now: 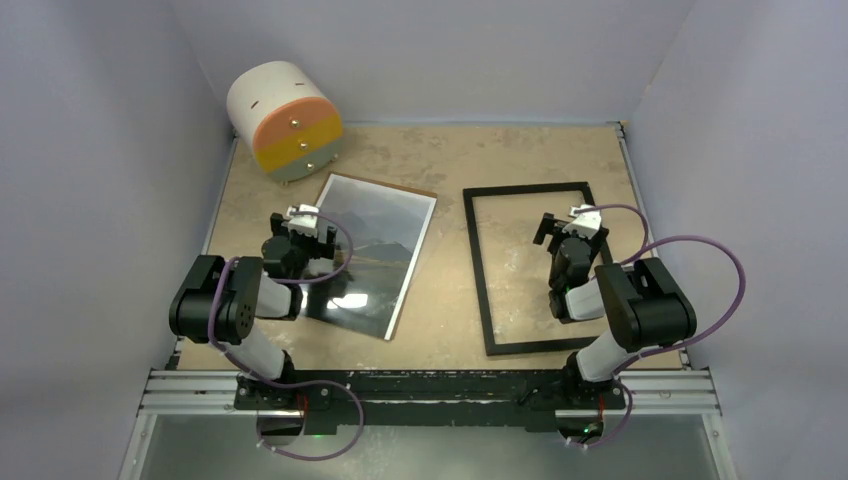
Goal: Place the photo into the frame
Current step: Turn over the photo frame at the center of the board.
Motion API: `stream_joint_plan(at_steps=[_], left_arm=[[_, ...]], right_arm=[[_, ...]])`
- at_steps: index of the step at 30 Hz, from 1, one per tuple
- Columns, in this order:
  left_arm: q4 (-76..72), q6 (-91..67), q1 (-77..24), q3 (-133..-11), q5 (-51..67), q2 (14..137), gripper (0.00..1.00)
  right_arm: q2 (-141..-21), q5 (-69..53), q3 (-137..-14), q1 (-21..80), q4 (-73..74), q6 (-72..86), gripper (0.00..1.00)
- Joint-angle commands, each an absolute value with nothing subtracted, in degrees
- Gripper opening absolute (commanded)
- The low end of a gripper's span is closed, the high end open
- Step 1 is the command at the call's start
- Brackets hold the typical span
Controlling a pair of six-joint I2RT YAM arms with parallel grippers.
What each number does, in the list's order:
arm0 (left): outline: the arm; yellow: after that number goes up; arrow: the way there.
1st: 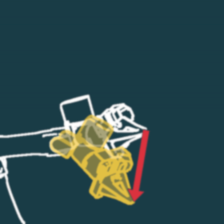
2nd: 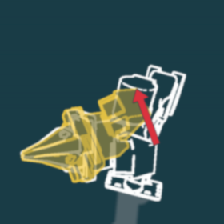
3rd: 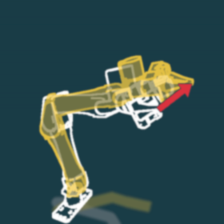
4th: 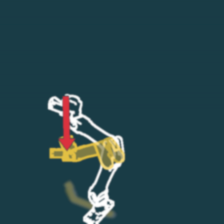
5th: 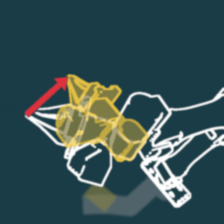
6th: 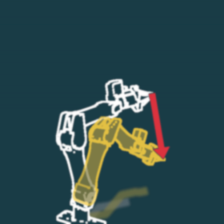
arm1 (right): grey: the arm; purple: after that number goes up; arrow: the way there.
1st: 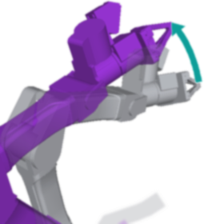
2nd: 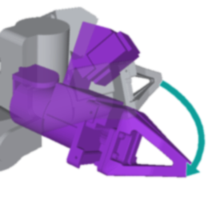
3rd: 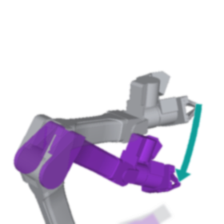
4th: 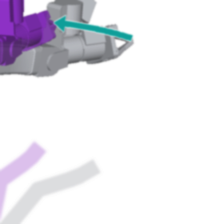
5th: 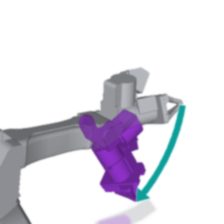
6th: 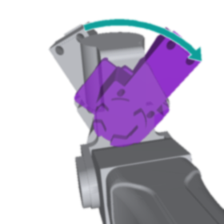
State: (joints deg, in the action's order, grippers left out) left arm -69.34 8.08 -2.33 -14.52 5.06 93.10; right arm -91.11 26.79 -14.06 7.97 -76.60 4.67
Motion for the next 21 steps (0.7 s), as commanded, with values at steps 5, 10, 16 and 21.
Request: stream_joint_plan(at_steps=[5, 10, 16, 21], left_arm=[[-71.28, 7.37, -2.25, -15.75, 4.77, 93.39, 1.0], [-58.32, 6.59, -0.86, -20.67, 8.23, 87.93, 1.0], [-8.18, 14.34, -0.2, -51.72, 5.35, 85.12, 0.98], [16.89, 15.46, 7.72, -67.99, 19.97, 84.76, 0.96]], right_arm=[[-90.66, 26.23, -14.53, 7.91, -77.85, 5.17, 0.99], [-88.4, 26.49, -13.01, 8.29, -81.23, 2.64, 0.99], [-75.4, 30.82, -29.8, 11.27, -41.61, 13.82, 0.99], [-75.76, 25.1, -49.1, 9.85, -10.4, 32.66, 0.99]])
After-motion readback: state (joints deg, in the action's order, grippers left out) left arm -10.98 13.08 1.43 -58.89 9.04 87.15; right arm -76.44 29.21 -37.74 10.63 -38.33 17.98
